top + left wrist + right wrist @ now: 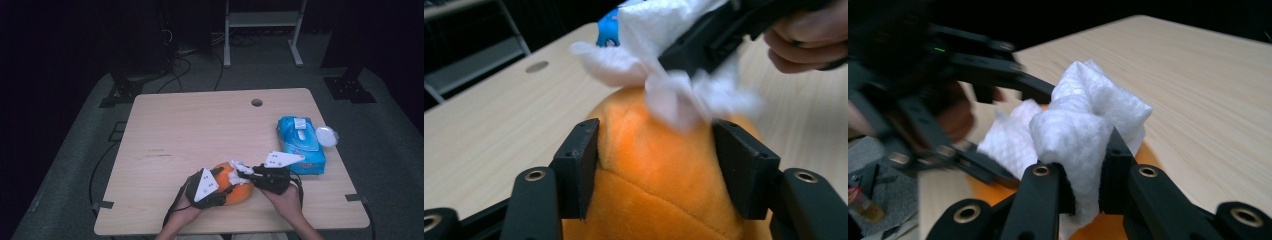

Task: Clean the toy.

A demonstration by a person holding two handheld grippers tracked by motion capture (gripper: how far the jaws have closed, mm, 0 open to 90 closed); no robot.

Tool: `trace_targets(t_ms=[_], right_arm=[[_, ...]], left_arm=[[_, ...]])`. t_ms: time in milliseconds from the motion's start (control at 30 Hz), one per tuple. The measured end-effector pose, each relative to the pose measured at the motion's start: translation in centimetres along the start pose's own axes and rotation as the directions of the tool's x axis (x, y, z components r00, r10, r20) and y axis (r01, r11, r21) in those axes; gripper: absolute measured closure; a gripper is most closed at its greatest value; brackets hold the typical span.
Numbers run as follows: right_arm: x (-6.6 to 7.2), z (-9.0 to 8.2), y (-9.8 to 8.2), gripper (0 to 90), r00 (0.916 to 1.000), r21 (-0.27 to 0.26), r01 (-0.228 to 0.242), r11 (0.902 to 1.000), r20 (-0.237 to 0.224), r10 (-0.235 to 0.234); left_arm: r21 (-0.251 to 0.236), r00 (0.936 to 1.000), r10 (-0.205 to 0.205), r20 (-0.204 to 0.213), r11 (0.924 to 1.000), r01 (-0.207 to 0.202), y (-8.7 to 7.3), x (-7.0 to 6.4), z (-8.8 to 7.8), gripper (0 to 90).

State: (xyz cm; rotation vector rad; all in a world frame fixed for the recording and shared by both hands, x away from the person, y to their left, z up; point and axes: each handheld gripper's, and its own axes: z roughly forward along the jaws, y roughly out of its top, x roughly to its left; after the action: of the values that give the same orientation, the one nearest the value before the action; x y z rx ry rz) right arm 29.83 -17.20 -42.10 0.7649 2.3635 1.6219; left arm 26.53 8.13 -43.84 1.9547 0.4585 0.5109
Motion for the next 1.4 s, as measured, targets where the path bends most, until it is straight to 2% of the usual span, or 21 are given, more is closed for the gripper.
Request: trace_targets(t_ms=[100,167,200,233,300,333,400,500,600,700,767,833,900,967,1033,1133,1200,1233,1267,1333,1400], right_arm=[[-0.8,-0.4,-0.6,79.9,0.9995,0.003,-0.033,0.9995,-0.001,0.033],[-0.3,-0.3,-0.5,79.9,0.9994,0.0,-0.018,0.9998,-0.029,0.018],[0.1,-0.1,-0.4,79.9,0.9986,-0.003,-0.003,1.0,-0.053,0.003],[0.5,0.1,-0.2,79.9,0.9976,-0.007,0.012,0.9999,-0.067,-0.013],[0.9,0.4,0.0,79.9,0.9976,0.011,0.046,0.9989,-0.053,-0.045],[0.7,0.4,-0.1,79.9,0.9981,0.014,0.04,0.9991,-0.048,-0.039],[0.0,0.3,-0.6,79.9,0.9995,0.016,-0.005,0.9999,-0.031,0.005],[-1.4,0.0,-1.5,79.9,0.9984,0.037,-0.054,0.9978,0.017,0.054],[-1.8,-0.3,-2.1,79.9,0.9953,0.034,-0.096,0.9948,0.005,0.096],[-0.9,-0.6,-1.2,79.9,0.998,0.003,-0.055,0.9985,-0.031,0.055],[-0.5,-0.4,-1.0,79.9,0.9987,0.004,-0.036,0.9993,-0.036,0.036],[-0.9,-0.1,-1.7,79.9,0.9976,0.024,-0.061,0.9979,-0.031,0.062],[-1.7,0.2,-2.6,79.9,0.994,0.045,-0.107,0.9932,-0.015,0.108],[-2.1,0.1,-2.9,79.9,0.9921,0.052,-0.124,0.9909,-0.01,0.125],[-1.8,0.0,-2.4,79.9,0.994,0.048,-0.109,0.9928,-0.001,0.11],[-0.9,-0.1,-1.2,79.9,0.996,0.0,-0.083,0.9966,-0.034,0.083],[-0.4,0.1,-0.6,79.8,0.9966,-0.022,-0.062,0.9979,-0.055,0.06],[-0.3,0.2,-0.4,79.8,0.9978,-0.02,-0.043,0.9989,-0.05,0.042],[-0.3,0.4,-0.6,79.8,0.9985,-0.005,-0.037,0.9993,-0.041,0.037],[-1.1,0.3,-1.4,79.8,0.9966,0.001,-0.073,0.9973,-0.037,0.073],[-1.8,0.1,-2.0,79.9,0.9952,0.021,-0.098,0.9949,0.0,0.098]], left_arm=[[-0.005,0.9958,-0.077,0.048,0.997,0.078,0.2,0.8,-0.3,21.8],[-0.008,0.9916,-0.125,0.034,0.9921,0.125,0.3,1.3,-0.2,13.5],[0.006,0.9903,-0.134,0.038,0.991,0.134,0.1,1.4,-0.1,11.1],[0.027,0.9903,-0.132,0.046,0.9911,0.13,-0.2,1.5,0.0,11.7],[0.04,0.9911,-0.123,0.051,0.9918,0.121,-0.7,1.5,-0.1,22.6],[0.046,0.9909,-0.127,0.047,0.9911,0.125,-0.8,1.6,-0.2,26.0],[0.056,0.9899,-0.136,0.039,0.9894,0.134,-1.0,2.0,-0.5,29.5],[0.053,0.986,-0.162,0.039,0.9857,0.16,-1.5,2.5,-0.8,31.0],[0.053,0.9857,-0.165,0.034,0.9851,0.163,-1.6,2.6,-0.8,31.1],[0.047,0.9815,-0.189,0.03,0.9811,0.187,-1.8,2.9,-0.9,31.2],[0.043,0.978,-0.206,0.033,0.978,0.204,-2.1,3.3,-1.1,31.2],[0.04,0.9757,-0.217,0.033,0.9757,0.216,-2.2,3.5,-1.3,31.2],[0.037,0.9749,-0.221,0.03,0.9749,0.219,-2.2,3.5,-1.2,31.1],[0.034,0.9758,-0.217,0.028,0.9758,0.216,-2.2,3.4,-1.1,31.0],[0.03,0.9748,-0.221,0.032,0.9751,0.22,-2.2,3.3,-1.0,30.5],[0.022,0.9778,-0.206,0.036,0.9784,0.206,-1.9,2.8,-0.6,30.4],[0.025,0.9827,-0.182,0.037,0.9832,0.181,-1.6,2.3,-0.3,30.5],[0.029,0.9861,-0.164,0.028,0.9862,0.163,-1.4,2.1,-0.2,30.5],[0.033,0.9868,-0.16,0.025,0.9868,0.159,-1.4,2.0,-0.2,30.5],[0.031,0.986,-0.164,0.027,0.986,0.164,-1.4,2.0,-0.2,30.7],[0.03,0.9858,-0.165,0.031,0.986,0.164,-1.4,2.0,-0.2,30.6]])
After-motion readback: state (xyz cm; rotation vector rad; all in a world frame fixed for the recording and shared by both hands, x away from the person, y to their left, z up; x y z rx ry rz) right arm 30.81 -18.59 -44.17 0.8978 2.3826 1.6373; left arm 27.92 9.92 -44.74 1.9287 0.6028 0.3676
